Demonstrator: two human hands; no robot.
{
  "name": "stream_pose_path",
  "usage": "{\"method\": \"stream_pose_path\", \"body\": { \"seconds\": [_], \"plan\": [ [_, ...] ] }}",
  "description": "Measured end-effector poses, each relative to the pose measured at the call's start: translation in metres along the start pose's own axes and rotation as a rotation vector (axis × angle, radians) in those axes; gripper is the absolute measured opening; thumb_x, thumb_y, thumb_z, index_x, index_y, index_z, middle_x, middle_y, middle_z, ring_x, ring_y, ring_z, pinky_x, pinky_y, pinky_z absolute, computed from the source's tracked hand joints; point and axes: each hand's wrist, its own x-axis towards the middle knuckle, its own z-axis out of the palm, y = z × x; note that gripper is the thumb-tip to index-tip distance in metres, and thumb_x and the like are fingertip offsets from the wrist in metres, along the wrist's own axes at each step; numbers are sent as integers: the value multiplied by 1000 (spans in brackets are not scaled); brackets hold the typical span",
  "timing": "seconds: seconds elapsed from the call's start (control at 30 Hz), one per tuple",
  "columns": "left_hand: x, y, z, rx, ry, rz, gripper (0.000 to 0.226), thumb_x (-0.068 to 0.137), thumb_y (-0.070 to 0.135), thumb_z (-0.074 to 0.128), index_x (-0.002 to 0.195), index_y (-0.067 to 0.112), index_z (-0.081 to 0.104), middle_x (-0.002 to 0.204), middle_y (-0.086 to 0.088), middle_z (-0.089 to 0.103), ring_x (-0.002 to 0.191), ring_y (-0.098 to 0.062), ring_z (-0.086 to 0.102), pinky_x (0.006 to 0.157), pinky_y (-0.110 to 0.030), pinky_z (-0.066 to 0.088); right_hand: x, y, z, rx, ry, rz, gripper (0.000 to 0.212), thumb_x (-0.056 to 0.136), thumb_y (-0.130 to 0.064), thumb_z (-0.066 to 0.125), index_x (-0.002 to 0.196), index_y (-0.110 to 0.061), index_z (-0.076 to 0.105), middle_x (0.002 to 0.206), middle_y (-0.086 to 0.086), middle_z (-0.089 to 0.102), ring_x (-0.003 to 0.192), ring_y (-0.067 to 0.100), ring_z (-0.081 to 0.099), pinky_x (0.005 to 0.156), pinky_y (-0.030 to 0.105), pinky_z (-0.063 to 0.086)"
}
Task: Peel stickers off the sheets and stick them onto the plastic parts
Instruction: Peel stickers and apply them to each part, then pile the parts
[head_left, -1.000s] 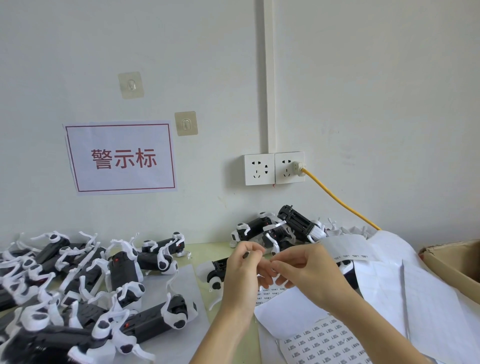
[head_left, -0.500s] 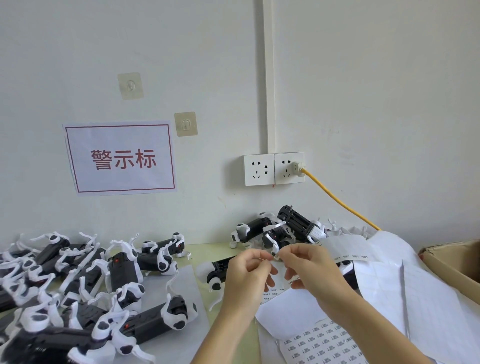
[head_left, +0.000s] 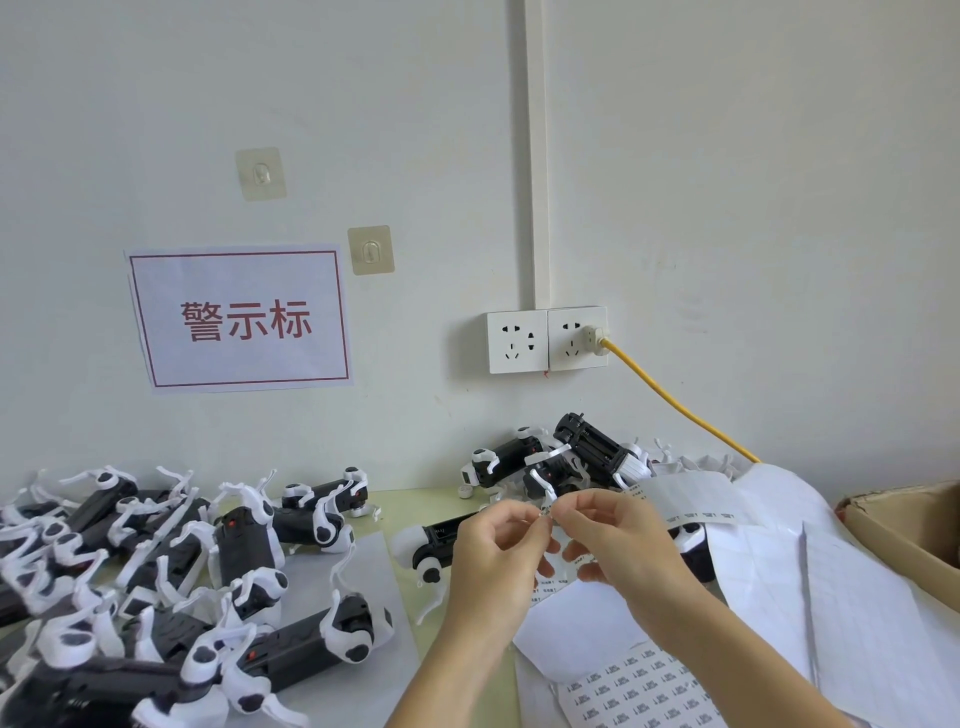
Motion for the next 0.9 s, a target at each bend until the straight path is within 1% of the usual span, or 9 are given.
{"method": "stream_pose_path", "body": {
  "seconds": [0.1,0.17,0.27,0.43,0.57,0.67,0.73,0.8,0.9],
  "plan": [
    [0,-2,0,98,38,41,16,92,8,65,76,8,66,61,-5,68,50,-13,55,51,-21,43,0,2,0,-192,80,-100,3,90,-22,72,87,-22,72,76,-1,68,61,8,62,58,24,48],
    [0,-4,1,149,49,58,16,91,7,64,75,9,65,61,-4,68,49,-14,54,52,-25,43,1,3,-1,-318,126,-175,4,88,-24,74,88,-27,71,77,-4,67,65,9,61,62,24,48],
    [-1,-5,1,187,30,63,17,91,8,63,75,11,65,61,-1,68,50,-14,52,52,-28,42,-1,2,-2,-370,71,-211,11,89,-23,72,80,-29,75,76,-6,71,68,8,64,66,23,49],
    [1,-7,0,212,21,61,17,92,13,65,75,16,67,64,1,70,52,-12,56,55,-29,45,-1,2,-2,-386,51,-191,19,90,-21,69,72,-26,74,72,-8,72,66,10,66,61,19,46],
    [3,-6,-2,254,40,85,20,88,15,68,69,19,74,63,7,71,55,-3,61,56,-18,47,1,5,-2,-412,128,-190,18,92,-21,68,75,-27,72,64,-10,67,61,-1,60,53,9,37],
    [7,-2,-11,275,152,148,23,88,10,66,68,19,73,64,4,71,61,-7,65,54,-11,45,3,5,-6,-411,186,-171,15,93,-25,67,79,-28,70,67,-11,64,62,-1,61,51,12,36],
    [12,-1,-22,305,257,226,20,87,4,65,76,21,70,69,3,70,69,-7,63,61,-11,46,4,6,-8,-413,188,-158,14,94,-26,66,80,-28,70,74,-9,66,70,5,63,56,19,39],
    [17,-3,-36,514,328,308,17,87,3,64,91,18,67,87,6,67,82,-7,58,76,-19,45,4,6,-9,-409,183,-160,14,94,-25,66,81,-28,70,78,-9,67,72,8,65,58,20,40],
    [21,-10,-51,832,342,228,29,84,8,60,112,15,63,112,4,62,112,-19,52,94,-30,38,4,8,-8,-423,177,-165,15,94,-25,66,80,-29,70,77,-10,67,70,7,65,56,17,40]
  ]
}}
